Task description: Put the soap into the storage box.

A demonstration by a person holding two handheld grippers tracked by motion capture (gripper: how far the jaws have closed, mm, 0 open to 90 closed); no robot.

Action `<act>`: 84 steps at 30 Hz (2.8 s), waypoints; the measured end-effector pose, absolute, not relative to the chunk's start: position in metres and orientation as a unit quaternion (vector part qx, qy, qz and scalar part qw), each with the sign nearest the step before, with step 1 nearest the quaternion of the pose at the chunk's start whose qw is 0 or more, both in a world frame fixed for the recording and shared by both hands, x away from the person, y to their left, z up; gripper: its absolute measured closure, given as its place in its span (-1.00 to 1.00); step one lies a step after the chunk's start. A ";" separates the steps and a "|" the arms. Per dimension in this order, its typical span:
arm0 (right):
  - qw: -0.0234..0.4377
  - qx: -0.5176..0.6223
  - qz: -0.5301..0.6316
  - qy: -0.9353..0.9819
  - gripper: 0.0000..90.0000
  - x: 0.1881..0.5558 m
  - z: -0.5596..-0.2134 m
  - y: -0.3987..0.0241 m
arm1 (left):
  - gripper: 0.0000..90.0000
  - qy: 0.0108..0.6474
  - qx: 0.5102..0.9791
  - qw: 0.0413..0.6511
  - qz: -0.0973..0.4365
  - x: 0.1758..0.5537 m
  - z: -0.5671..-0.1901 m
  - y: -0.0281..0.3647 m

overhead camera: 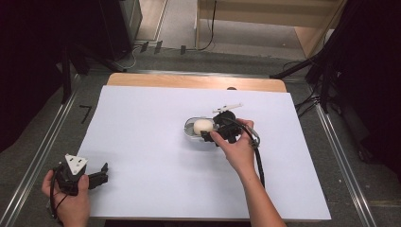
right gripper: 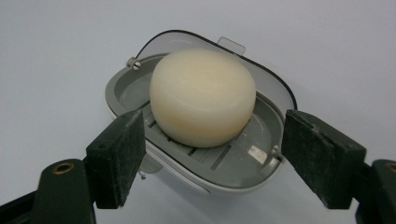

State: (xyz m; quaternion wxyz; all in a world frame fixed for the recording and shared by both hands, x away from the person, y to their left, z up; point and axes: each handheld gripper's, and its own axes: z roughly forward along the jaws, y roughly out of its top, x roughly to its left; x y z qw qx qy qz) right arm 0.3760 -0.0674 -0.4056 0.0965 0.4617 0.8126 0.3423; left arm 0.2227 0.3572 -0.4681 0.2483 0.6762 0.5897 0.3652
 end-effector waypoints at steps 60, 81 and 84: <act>0.137 0.520 0.355 0.765 -0.61 0.332 -0.457 -0.194 | -1.00 0.589 0.677 0.246 0.367 0.222 -0.468 0.357; 0.143 0.535 0.372 0.745 -0.70 0.308 -0.473 -0.242 | -1.00 0.587 0.678 0.246 0.368 0.222 -0.468 0.357; 0.142 0.541 0.375 0.739 -0.70 0.304 -0.477 -0.250 | -1.00 0.586 0.678 0.246 0.368 0.222 -0.468 0.356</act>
